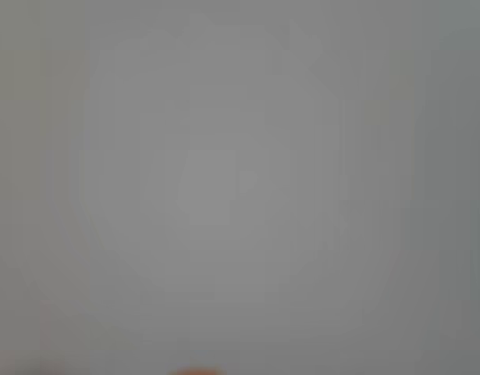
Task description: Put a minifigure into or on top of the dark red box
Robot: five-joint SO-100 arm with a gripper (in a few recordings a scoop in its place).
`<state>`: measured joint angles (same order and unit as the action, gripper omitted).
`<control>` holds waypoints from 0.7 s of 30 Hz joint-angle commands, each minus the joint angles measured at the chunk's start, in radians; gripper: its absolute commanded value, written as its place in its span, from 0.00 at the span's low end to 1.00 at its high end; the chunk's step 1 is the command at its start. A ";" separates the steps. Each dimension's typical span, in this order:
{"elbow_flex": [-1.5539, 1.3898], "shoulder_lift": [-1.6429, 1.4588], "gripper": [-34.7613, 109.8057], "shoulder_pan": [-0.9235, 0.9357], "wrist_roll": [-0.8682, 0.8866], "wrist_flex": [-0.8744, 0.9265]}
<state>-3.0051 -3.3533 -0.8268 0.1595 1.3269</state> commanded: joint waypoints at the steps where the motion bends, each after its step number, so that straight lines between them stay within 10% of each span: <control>1: 0.009 -0.029 0.25 0.052 0.029 0.005; 9: 0.383 0.591 0.25 0.092 0.121 -0.247; 15: 1.307 1.614 0.24 0.222 0.252 0.232; 21: 1.402 1.594 0.24 0.351 0.351 0.233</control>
<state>-1.6858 -1.7303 -0.5384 0.4571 1.5340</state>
